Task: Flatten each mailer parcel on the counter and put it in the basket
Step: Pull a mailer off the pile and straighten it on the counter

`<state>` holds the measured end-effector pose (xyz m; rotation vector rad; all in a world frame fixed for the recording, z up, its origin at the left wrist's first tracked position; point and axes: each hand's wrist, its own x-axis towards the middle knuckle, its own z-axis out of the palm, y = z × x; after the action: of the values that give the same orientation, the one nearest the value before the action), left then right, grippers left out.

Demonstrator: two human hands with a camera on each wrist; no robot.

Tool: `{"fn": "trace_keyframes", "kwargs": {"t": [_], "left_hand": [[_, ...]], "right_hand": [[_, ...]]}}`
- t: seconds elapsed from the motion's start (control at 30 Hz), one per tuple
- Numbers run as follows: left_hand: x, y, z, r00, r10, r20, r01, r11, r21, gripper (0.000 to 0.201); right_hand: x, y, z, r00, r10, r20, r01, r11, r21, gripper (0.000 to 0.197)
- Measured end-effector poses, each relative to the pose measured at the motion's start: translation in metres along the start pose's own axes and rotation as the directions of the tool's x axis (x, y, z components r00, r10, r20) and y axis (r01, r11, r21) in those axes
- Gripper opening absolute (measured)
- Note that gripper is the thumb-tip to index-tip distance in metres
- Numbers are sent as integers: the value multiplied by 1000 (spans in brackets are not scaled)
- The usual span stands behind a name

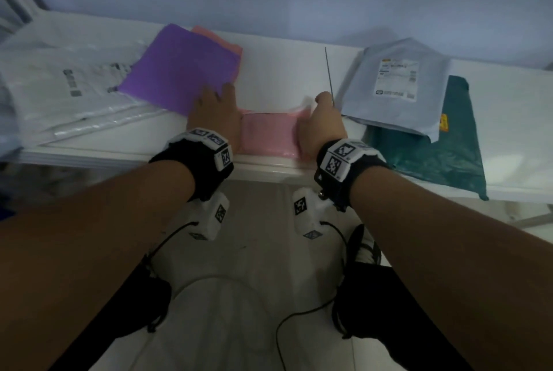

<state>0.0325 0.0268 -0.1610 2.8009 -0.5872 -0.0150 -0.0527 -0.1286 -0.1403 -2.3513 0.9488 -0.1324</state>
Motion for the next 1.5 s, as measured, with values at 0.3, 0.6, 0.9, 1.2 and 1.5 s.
{"fn": "trace_keyframes", "kwargs": {"t": [0.3, 0.6, 0.9, 1.2, 1.5], "left_hand": [[-3, 10, 30, 927, 338, 166, -336, 941, -42, 52], [-15, 7, 31, 971, 177, 162, -188, 981, 53, 61], [-32, -8, 18, 969, 65, 238, -107, 980, 170, 80], [-30, -9, 16, 964, 86, 253, -148, 960, 236, 78], [-28, -12, 19, 961, 83, 266, -146, 962, 231, 81]], "right_hand": [[-5, 5, 48, 852, -508, 129, 524, 824, -214, 47], [-8, 22, 51, 906, -392, 162, 423, 861, -282, 62], [-18, 34, 40, 940, -259, 220, 323, 882, -342, 75], [-20, 37, 41, 925, -333, 183, 379, 844, -380, 73], [-21, 36, 41, 957, -265, 119, 291, 864, -412, 82]]}}
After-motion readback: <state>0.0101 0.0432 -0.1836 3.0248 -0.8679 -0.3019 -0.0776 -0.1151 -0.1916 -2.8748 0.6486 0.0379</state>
